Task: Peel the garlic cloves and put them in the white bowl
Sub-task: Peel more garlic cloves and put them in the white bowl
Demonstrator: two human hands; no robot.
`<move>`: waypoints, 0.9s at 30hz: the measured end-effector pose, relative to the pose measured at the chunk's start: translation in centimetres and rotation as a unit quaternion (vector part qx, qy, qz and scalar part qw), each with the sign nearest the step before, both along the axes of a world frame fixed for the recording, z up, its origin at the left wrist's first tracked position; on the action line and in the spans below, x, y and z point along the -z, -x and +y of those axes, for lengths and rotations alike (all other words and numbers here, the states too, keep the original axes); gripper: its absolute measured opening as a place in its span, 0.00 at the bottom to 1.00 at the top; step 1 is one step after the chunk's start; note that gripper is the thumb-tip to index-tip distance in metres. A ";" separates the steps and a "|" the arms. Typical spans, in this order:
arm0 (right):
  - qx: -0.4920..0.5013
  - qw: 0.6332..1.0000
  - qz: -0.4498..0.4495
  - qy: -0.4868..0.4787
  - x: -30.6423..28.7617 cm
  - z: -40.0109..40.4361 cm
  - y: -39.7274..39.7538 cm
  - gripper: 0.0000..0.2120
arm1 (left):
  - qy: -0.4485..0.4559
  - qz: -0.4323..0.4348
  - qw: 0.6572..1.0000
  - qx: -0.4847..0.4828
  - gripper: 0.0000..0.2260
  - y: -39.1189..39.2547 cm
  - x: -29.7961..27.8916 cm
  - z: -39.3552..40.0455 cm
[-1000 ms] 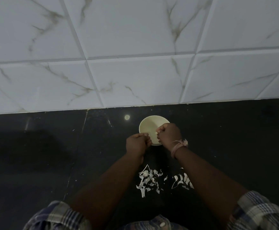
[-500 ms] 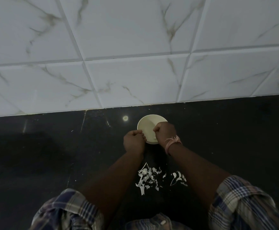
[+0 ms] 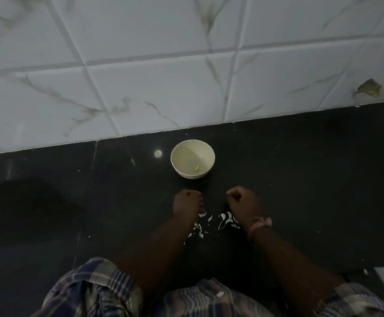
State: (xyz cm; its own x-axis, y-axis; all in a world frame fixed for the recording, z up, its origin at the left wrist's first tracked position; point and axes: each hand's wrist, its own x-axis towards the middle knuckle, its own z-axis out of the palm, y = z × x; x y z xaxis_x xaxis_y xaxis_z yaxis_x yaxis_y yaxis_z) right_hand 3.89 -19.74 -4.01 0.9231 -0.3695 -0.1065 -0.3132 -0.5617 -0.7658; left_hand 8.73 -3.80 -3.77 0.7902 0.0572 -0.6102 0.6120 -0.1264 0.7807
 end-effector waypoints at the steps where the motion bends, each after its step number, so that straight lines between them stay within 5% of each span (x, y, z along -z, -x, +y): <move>1: -0.035 0.999 0.010 0.030 0.4 0.1 0.8 0.04 | -0.012 0.008 0.999 0.042 0.13 0.4 0.6 -0.4; 12: -0.256 0.917 0.128 0.279 0.7 1.5 1.9 0.12 | 0.028 0.021 0.996 0.086 0.05 2.8 5.9 -2.0; 20: -0.098 0.992 0.043 0.065 0.5 2.3 1.8 0.06 | 0.078 0.049 0.994 0.065 0.12 4.4 0.9 -1.9; 27: -0.017 0.994 -0.015 -0.111 -1.1 3.3 2.5 0.06 | 0.159 -0.007 0.987 -0.010 0.07 5.5 -3.0 -0.5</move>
